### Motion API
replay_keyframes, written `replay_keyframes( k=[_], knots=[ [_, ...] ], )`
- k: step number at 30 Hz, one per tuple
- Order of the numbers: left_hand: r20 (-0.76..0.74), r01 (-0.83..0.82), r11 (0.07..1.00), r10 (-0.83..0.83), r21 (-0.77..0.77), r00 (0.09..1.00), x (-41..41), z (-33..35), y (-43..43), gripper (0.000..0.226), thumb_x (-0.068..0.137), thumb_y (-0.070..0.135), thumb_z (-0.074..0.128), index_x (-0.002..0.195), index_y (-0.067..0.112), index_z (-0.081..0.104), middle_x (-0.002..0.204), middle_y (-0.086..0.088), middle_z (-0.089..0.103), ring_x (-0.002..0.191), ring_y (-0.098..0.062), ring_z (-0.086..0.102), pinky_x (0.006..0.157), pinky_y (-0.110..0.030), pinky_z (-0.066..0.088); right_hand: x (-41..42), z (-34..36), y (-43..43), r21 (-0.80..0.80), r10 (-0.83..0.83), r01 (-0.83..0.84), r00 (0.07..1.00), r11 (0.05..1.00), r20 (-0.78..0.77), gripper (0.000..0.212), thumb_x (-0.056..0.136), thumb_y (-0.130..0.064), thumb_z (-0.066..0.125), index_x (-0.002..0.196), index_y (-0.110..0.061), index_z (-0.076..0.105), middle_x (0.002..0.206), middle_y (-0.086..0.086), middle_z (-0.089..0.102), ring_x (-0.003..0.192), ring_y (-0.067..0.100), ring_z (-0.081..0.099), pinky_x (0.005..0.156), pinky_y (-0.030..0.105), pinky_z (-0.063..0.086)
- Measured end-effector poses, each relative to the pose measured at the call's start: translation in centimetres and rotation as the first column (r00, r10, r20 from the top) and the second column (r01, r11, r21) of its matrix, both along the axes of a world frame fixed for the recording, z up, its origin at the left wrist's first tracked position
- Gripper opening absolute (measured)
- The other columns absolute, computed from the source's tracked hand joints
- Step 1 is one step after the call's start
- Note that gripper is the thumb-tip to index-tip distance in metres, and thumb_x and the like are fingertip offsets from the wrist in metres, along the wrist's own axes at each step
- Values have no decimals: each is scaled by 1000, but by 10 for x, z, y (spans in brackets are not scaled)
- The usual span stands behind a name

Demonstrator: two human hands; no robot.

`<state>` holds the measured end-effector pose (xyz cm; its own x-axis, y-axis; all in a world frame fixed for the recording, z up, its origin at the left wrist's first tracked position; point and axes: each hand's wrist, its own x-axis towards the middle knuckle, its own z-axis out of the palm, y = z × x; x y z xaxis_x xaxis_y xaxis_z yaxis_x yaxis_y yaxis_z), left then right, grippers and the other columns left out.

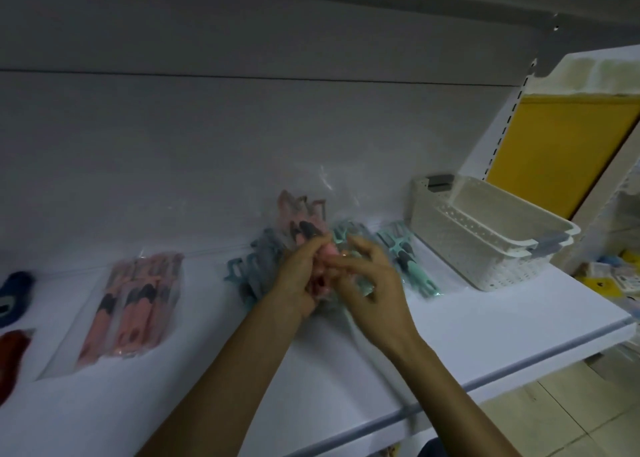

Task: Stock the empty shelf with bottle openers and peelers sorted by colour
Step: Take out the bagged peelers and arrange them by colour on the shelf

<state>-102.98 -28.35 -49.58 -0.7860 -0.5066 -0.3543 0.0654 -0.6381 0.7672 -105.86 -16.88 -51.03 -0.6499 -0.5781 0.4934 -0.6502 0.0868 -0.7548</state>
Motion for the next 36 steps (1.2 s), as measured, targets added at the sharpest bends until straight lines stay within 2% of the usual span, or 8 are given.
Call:
replay_keyframes(
  k=[2,7,11,16,19,25,33,36],
  knots=[
    [23,-84,987,88,-137,996,8,1,-8,26,85,13,64,108,1,60,65,-6,65,45,-12,59,40,-17,46,-2,4,-8,-208,-31,83,970,975,243,26,89,-19,64,113,-29,61,124,2,56,118,13,52,100,32,46],
    [75,-97,755,190,-648,979,45,-3,-27,41,80,18,71,117,16,53,98,-3,69,81,-15,69,60,-22,55,-2,29,-66,-69,114,-91,766,993,633,110,60,-53,75,149,-20,19,128,4,57,105,13,60,74,14,49],
    [255,113,365,368,-924,894,81,-4,-45,41,78,26,68,115,23,52,96,3,67,84,-17,65,70,-31,53,29,28,-133,-133,138,-61,691,989,710,52,71,-16,79,115,-7,51,106,15,66,89,26,68,78,36,57],
    [212,60,309,485,-949,848,142,-14,-80,32,86,20,63,115,8,54,105,-13,65,92,-27,63,75,-30,49,77,17,-198,-131,215,-181,590,975,779,15,81,-9,66,93,-6,59,80,9,65,59,10,63,51,17,51],
    [147,63,182,499,-981,854,176,-23,-100,53,88,20,61,136,8,43,132,-13,54,119,-30,53,97,-42,45,91,16,-228,-130,224,-237,429,963,875,24,87,-16,64,106,-2,61,93,13,68,72,18,65,60,23,53],
    [289,372,-75,495,-925,819,200,-55,-149,60,86,46,52,141,26,39,144,-3,44,133,-21,38,110,-39,30,84,-12,-249,349,36,-210,895,913,444,67,87,-34,64,140,-2,37,139,17,44,123,32,49,99,33,41],
    [369,527,-250,479,-813,797,212,-94,-150,109,62,93,21,150,32,5,155,11,0,145,-17,-6,118,-41,-5,74,-48,-240,419,-86,-36,959,907,269,24,85,-16,63,105,-3,63,108,16,67,101,30,62,83,29,48],
    [277,405,-232,438,-884,856,222,-92,-141,99,67,84,45,147,28,29,151,10,30,143,-15,19,116,-37,-2,75,-46,-248,319,-131,5,918,948,375,23,88,-12,57,108,-2,64,110,17,67,104,33,62,94,39,48]
  ],
)
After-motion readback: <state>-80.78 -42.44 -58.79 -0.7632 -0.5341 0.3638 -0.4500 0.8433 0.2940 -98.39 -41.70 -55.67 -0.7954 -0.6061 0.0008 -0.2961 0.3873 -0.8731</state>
